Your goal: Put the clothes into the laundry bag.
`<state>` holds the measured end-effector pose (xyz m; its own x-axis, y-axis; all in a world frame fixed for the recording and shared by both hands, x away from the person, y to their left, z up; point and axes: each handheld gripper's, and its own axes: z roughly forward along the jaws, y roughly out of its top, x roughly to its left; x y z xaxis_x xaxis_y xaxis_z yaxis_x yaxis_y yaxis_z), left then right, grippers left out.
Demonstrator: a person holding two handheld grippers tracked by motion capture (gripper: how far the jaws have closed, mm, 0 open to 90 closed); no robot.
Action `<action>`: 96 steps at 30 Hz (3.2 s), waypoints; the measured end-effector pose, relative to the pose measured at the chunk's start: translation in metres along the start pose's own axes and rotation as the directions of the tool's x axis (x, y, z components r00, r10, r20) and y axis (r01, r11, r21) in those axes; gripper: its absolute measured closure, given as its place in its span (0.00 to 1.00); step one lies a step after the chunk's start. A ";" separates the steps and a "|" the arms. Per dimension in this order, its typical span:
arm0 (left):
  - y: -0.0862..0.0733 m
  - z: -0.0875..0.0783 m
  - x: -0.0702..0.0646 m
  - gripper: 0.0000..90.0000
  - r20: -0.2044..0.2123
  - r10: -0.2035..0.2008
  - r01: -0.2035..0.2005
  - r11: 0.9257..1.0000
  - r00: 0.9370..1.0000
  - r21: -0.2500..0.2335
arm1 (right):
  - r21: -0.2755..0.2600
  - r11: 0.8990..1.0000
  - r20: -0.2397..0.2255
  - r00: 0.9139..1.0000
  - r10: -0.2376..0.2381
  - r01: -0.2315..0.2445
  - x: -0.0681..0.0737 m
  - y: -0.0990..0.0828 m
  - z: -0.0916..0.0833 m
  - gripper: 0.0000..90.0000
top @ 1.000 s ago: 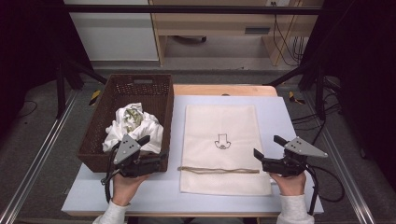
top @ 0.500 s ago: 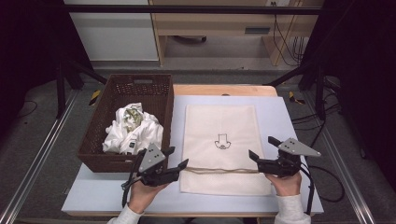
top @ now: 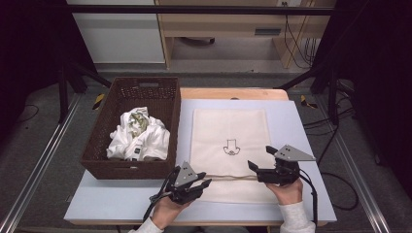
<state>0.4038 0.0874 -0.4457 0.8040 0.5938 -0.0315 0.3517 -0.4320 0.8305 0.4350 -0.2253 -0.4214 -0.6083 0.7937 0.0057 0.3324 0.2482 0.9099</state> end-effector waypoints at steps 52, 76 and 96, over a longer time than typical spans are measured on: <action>0.008 0.032 -0.005 0.72 -0.033 0.097 -0.094 0.994 0.995 0.063 | 0.295 0.949 -0.111 0.991 -0.077 0.107 0.041 -0.028 0.067 0.97; 0.017 0.077 0.018 0.92 -0.112 0.081 -0.065 0.989 0.990 0.136 | 0.169 0.980 -0.079 0.993 -0.091 0.103 0.037 -0.015 0.053 0.71; 0.030 0.025 0.009 0.63 -0.042 -0.004 0.003 0.999 0.999 -0.044 | 0.217 0.974 0.014 0.998 -0.065 0.060 0.031 -0.020 0.055 0.95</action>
<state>0.4335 0.0623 -0.4350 0.7817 0.6236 -0.0120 0.3325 -0.4004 0.8539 0.4491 -0.1753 -0.4626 -0.6185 0.7836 -0.0589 0.4438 0.4102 0.7967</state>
